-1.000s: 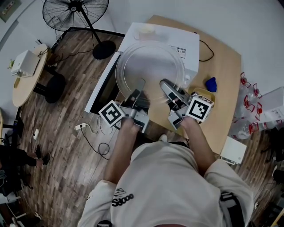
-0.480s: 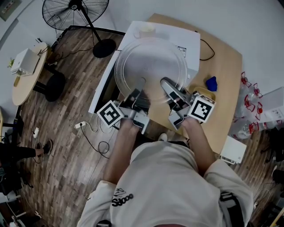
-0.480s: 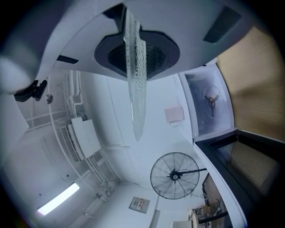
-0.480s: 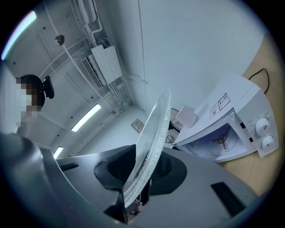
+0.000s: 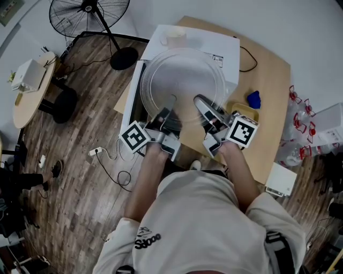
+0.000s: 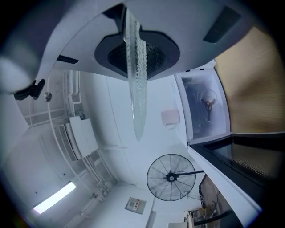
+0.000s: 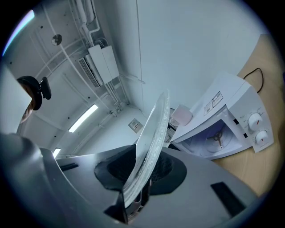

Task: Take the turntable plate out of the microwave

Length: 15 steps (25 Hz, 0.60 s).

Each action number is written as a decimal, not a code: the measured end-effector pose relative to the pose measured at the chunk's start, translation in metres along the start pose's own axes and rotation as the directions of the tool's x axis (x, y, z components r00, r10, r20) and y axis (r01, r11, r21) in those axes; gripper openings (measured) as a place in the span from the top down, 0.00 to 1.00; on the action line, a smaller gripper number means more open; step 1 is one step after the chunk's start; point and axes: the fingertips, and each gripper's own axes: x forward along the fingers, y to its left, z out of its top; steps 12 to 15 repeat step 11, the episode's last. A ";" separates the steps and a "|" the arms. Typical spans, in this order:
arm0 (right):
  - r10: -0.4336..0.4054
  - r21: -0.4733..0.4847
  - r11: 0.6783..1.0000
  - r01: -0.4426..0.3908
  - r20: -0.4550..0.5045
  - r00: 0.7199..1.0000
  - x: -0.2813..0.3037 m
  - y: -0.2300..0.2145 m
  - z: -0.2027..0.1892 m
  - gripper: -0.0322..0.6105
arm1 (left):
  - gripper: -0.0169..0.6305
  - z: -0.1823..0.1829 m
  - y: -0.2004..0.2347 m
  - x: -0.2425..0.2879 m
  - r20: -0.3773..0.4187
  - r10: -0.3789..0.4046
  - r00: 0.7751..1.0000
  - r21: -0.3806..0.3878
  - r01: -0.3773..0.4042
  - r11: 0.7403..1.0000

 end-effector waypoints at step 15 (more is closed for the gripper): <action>-0.024 0.015 1.000 0.024 -0.021 0.999 0.000 -0.005 -0.012 0.84 | 0.92 -0.001 0.010 -0.009 0.012 0.017 1.000 -0.036 -0.017 0.999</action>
